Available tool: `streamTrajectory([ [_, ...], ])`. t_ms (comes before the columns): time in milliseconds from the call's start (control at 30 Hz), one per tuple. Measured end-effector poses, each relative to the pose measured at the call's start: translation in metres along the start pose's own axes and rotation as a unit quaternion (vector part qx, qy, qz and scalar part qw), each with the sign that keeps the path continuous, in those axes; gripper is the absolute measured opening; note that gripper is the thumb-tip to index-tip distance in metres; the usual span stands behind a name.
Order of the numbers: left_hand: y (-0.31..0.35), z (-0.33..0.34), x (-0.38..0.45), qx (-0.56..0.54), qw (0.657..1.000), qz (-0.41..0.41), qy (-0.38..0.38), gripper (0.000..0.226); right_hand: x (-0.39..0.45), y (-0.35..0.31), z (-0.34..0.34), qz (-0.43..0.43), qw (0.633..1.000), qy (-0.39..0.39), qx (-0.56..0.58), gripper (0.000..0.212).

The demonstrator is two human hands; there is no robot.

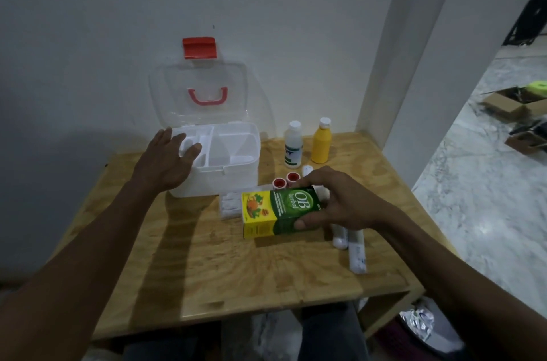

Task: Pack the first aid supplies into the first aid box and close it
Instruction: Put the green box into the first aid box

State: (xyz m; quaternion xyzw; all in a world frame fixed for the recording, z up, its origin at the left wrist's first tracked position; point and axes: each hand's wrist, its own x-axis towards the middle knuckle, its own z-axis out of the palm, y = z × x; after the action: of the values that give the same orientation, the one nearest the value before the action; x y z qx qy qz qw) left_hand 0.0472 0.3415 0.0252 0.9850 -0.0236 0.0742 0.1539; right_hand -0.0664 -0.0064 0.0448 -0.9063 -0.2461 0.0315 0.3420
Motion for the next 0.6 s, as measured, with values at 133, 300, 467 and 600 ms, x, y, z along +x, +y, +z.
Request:
streamTrajectory([
  [133, -0.005, 0.001, 0.002, -0.012, 1.0, 0.005, -0.002, 0.071, 0.014, -0.015, -0.015, -0.008, 0.998, 0.054, 0.024, 0.063],
  [300, -0.001, 0.0, -0.001, -0.028, 1.0, 0.0, 0.004, 0.07, 0.054, -0.04, -0.033, -0.028, 0.994, 0.102, 0.02, 0.067],
  [467, 0.001, -0.003, -0.003, -0.037, 0.999, 0.002, 0.0, 0.07, 0.102, -0.047, -0.044, -0.018, 0.994, 0.096, -0.047, 0.058],
  [600, 0.003, -0.006, -0.005, -0.035, 0.999, 0.002, -0.004, 0.068, 0.127, -0.048, -0.047, -0.015, 0.99, 0.066, -0.123, 0.056],
])
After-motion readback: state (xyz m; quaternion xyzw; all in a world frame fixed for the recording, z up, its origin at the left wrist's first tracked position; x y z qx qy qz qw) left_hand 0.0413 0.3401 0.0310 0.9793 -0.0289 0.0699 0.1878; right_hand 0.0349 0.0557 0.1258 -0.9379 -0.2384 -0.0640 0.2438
